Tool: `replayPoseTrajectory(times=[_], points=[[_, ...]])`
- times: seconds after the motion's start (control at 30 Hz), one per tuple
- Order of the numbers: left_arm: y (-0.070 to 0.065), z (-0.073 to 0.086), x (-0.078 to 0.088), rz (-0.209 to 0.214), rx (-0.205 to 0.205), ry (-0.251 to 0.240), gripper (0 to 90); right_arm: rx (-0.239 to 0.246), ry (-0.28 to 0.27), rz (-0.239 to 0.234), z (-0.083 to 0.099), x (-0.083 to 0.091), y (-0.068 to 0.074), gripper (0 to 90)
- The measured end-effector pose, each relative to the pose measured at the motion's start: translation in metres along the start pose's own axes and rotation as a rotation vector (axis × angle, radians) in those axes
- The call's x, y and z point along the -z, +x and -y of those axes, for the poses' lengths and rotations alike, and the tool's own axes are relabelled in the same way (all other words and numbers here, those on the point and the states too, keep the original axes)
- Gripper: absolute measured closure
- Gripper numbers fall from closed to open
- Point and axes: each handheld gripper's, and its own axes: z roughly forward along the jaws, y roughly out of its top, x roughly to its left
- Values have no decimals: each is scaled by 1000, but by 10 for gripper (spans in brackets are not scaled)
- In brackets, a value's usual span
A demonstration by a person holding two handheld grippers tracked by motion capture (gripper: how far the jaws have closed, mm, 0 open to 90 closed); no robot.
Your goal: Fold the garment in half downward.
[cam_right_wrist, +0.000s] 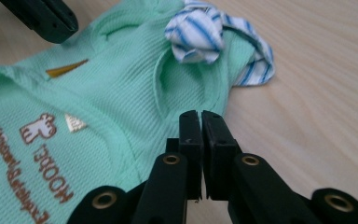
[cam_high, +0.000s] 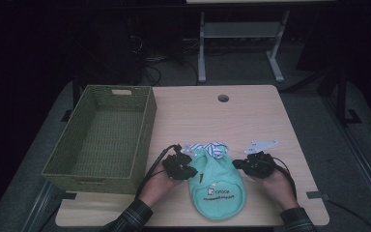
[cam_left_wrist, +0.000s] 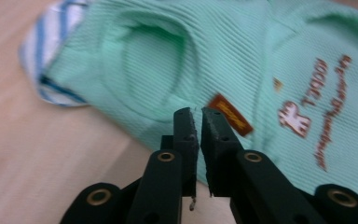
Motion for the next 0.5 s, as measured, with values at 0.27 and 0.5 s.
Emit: replayPoseTrajectory(times=[0.27,0.5], points=[[22,-11,2,-72,43,-20,831,-8,-32,5,-21,-9,-21,873],[31,-16,-13,-109,41,10,873,-14,-19,-20,-41,-36,-32,895]])
